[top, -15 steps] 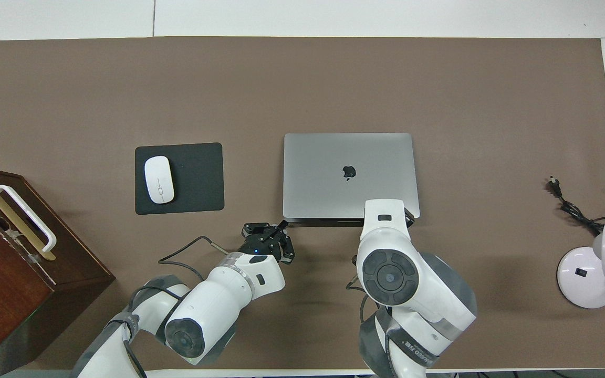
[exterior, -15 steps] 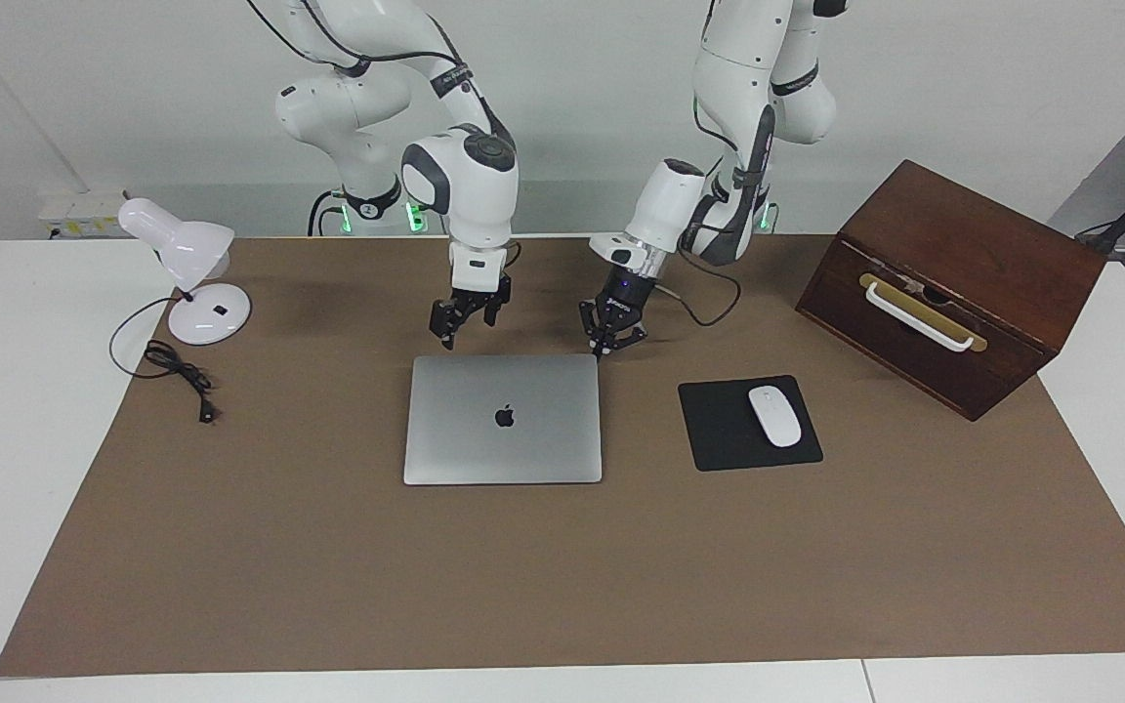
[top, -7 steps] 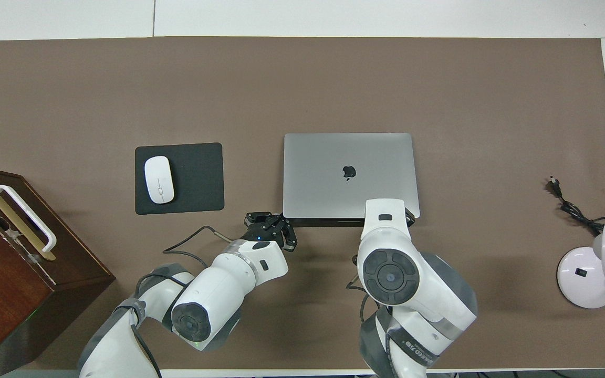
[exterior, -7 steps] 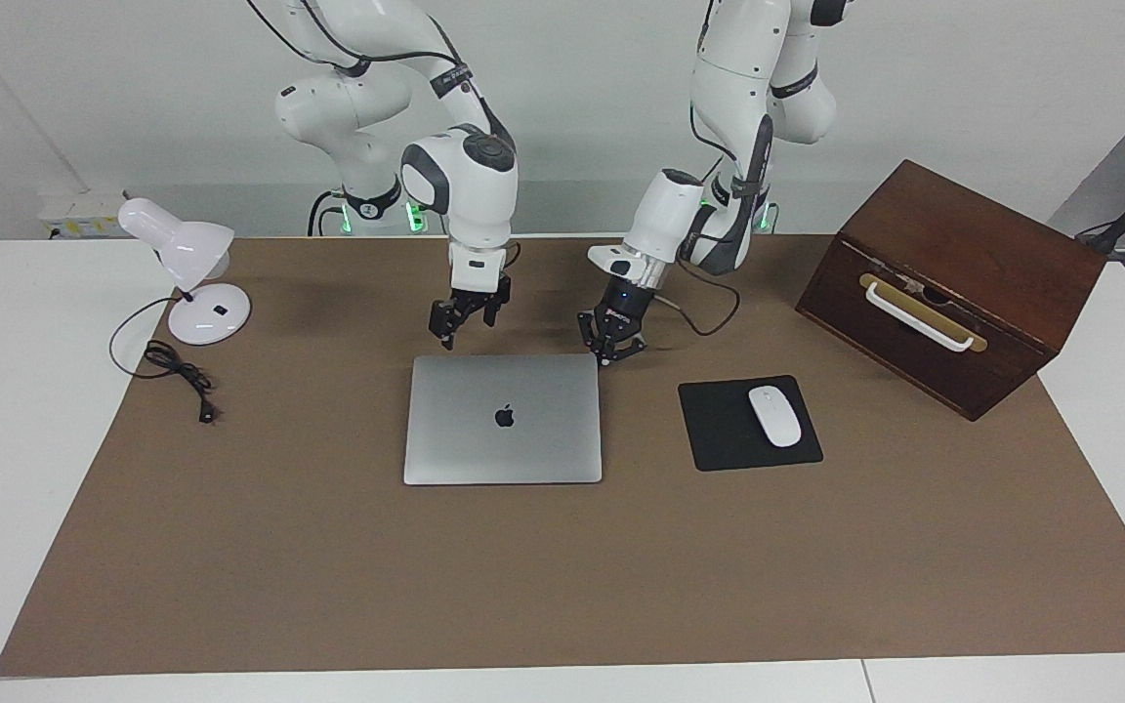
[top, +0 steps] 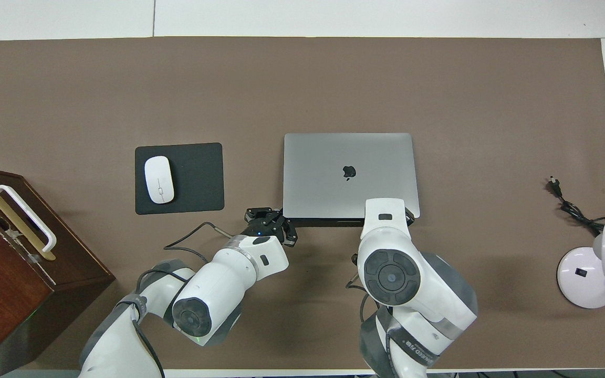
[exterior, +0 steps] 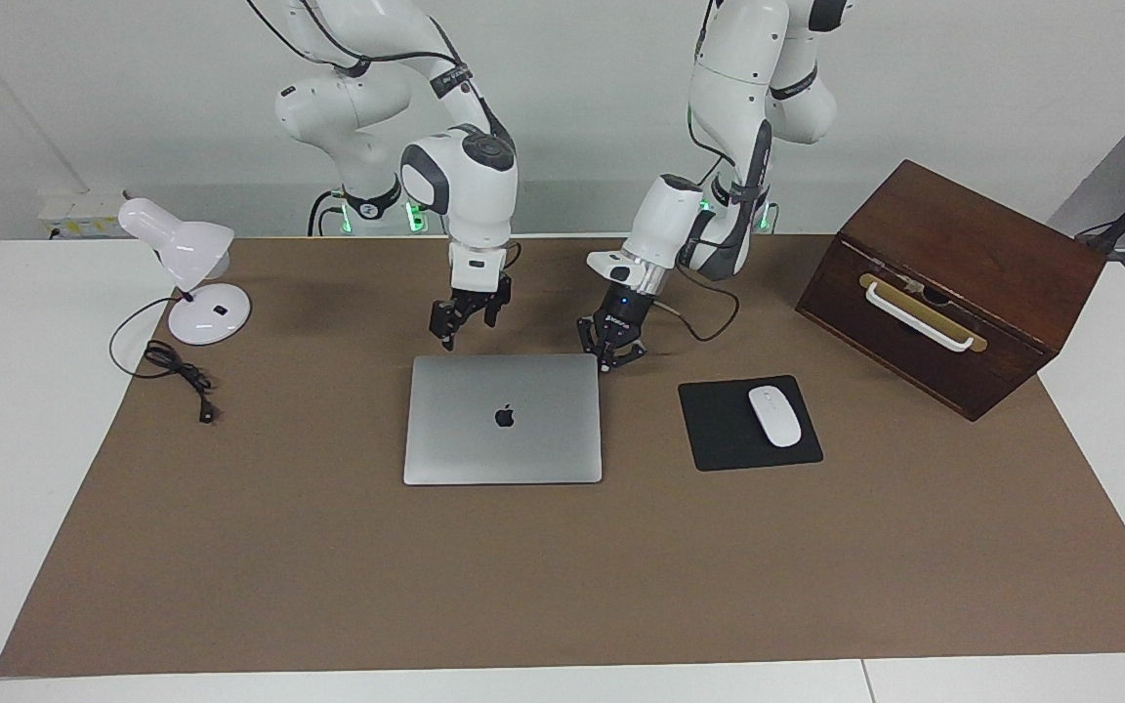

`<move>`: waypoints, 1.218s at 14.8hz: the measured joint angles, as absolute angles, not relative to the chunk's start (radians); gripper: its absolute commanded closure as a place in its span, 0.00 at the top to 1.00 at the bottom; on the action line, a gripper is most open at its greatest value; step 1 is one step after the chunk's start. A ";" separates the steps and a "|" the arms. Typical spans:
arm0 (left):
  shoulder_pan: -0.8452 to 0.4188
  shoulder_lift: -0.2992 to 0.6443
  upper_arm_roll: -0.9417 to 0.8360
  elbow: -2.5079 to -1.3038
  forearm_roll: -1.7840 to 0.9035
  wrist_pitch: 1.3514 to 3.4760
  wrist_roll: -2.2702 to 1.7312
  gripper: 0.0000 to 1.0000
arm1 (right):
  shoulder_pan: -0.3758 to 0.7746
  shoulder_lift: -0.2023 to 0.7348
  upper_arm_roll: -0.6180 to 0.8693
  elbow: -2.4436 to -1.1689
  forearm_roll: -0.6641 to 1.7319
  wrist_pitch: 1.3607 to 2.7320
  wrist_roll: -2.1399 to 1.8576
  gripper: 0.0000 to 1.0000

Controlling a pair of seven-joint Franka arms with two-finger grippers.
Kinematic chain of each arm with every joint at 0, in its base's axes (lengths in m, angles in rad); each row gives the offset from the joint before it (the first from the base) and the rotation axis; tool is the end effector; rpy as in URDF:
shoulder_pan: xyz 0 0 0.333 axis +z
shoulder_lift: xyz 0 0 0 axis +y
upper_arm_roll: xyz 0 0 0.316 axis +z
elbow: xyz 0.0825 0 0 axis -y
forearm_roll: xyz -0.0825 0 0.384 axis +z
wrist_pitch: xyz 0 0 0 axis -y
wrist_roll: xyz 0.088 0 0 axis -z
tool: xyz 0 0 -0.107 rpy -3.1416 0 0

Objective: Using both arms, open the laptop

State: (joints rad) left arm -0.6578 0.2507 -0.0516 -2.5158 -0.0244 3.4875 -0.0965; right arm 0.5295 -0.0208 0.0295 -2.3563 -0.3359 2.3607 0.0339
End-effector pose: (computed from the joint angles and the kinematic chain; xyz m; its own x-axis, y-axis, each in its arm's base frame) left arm 0.3907 -0.3316 0.2694 0.6490 -0.3874 0.6548 -0.5727 -0.8153 0.0852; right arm 0.4272 0.2623 0.3401 0.7232 0.6906 0.0045 0.6700 -0.7031 0.2384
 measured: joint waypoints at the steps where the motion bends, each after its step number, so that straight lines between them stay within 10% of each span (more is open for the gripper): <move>1: -0.658 0.251 -0.052 -2.516 -0.024 3.488 -0.097 0.00 | 0.530 -0.019 0.030 -2.356 -0.336 2.366 0.034 1.00; 18: -0.658 0.257 -0.051 -2.512 -0.025 3.488 -0.097 0.00 | 0.528 0.015 0.029 -2.354 -0.452 2.421 0.034 1.00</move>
